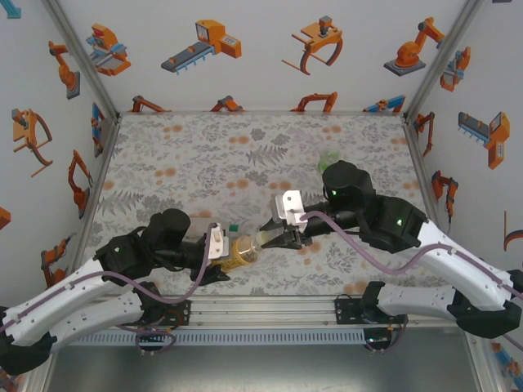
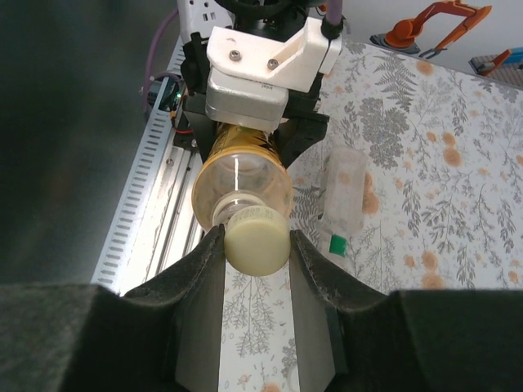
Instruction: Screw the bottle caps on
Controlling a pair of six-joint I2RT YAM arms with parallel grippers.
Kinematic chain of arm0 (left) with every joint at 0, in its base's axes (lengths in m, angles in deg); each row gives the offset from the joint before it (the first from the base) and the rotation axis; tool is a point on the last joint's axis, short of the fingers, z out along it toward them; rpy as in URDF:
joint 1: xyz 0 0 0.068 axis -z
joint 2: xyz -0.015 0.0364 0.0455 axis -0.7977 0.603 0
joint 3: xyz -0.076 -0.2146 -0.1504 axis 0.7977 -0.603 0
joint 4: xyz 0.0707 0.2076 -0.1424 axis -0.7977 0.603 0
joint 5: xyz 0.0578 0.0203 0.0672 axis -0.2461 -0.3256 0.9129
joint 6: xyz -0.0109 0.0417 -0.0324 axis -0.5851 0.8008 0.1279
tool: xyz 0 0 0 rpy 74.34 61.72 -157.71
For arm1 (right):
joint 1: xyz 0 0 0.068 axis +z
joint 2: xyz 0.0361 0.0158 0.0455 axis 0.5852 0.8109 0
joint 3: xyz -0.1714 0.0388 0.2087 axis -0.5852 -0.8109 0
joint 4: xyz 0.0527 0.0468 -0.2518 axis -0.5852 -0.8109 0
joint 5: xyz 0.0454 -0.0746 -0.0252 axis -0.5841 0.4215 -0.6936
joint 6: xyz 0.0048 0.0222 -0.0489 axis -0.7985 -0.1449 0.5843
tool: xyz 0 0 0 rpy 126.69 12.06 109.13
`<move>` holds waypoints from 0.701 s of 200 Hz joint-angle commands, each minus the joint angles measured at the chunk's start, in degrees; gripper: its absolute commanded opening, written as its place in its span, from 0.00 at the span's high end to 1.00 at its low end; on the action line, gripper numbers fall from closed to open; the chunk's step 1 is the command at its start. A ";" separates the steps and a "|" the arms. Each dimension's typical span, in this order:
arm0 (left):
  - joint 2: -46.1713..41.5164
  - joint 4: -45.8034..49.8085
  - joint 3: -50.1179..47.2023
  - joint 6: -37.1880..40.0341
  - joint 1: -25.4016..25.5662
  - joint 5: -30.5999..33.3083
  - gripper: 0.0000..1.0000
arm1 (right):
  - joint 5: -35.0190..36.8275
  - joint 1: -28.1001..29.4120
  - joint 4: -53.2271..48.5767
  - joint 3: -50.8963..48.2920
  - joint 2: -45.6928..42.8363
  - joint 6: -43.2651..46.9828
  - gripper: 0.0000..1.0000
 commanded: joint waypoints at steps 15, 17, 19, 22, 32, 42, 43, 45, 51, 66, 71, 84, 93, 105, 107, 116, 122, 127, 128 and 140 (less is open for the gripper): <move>-1.06 -1.82 1.37 -0.63 0.21 -1.75 1.00 | -2.35 0.61 2.47 -1.28 0.00 -1.68 0.87; -1.09 -1.83 1.35 -0.63 0.18 -1.77 1.00 | -2.35 0.59 2.45 -1.36 -0.02 -1.70 0.87; -1.16 -1.89 1.34 -0.63 0.22 -1.77 1.00 | -2.35 0.61 2.45 -1.38 -0.02 -1.64 0.87; -1.24 -1.98 1.28 -0.63 0.18 -1.77 1.00 | -2.35 0.65 2.49 -1.46 -0.04 -1.77 0.88; -1.28 -2.17 1.25 -0.65 0.21 -1.77 1.00 | -2.35 0.66 2.45 -1.71 -0.11 -1.88 0.88; -1.36 -2.42 1.18 -0.65 0.23 -1.69 1.00 | -2.46 0.70 2.53 -1.90 -0.11 -2.05 0.88; -1.41 -2.39 1.17 -0.69 0.19 -1.69 1.00 | -2.50 0.70 2.58 -1.91 -0.11 -2.10 0.87; -1.46 -2.45 1.23 -0.65 0.22 -1.64 1.00 | -2.56 0.73 2.55 -1.91 -0.11 -2.14 0.88; -1.45 -2.52 1.19 -0.63 0.23 -1.61 1.00 | -2.78 0.78 2.61 -2.05 -0.02 -2.15 0.88; -1.50 -2.61 1.10 -0.63 0.18 -1.45 1.00 | -3.20 0.84 2.49 -2.09 0.14 -2.23 0.88; -1.57 -2.61 1.10 -0.63 0.18 -1.59 1.00 | -3.39 0.80 2.45 -2.09 0.15 -2.24 0.87; -1.62 -2.60 0.99 -0.63 0.18 -1.52 1.00 | -3.58 0.92 2.45 -2.09 0.09 -2.23 0.88; -1.66 -2.62 0.82 -0.64 0.18 -1.51 1.00 | -3.14 0.99 2.45 -2.09 -0.10 -2.24 0.88; -1.69 -2.53 0.73 -0.71 0.23 -1.34 1.00 | -2.05 1.04 2.45 -2.17 -0.66 -2.24 0.89; -1.66 -2.53 0.75 -0.72 0.23 -1.34 1.00 | -1.84 1.03 2.51 -2.17 -0.82 -2.24 0.89; -1.78 -2.53 0.57 -0.77 0.22 -1.34 1.00 | -0.95 1.05 2.68 -2.34 -1.36 -2.23 0.89; -1.72 -2.53 0.56 -0.81 0.18 -1.34 1.00 | -0.34 1.14 2.79 -2.43 -1.79 -2.24 0.89; -1.77 -2.59 0.52 -0.89 0.18 -1.34 1.00 | 0.05 1.13 2.92 -2.50 -2.09 -2.24 0.89; -1.74 -2.56 0.54 -0.89 0.20 -1.34 1.00 | 0.08 1.09 2.95 -2.52 -2.16 -2.24 0.89; -1.60 -2.58 0.38 -1.05 0.23 -1.25 1.00 | 0.68 1.11 3.55 -2.57 -2.80 -2.53 0.89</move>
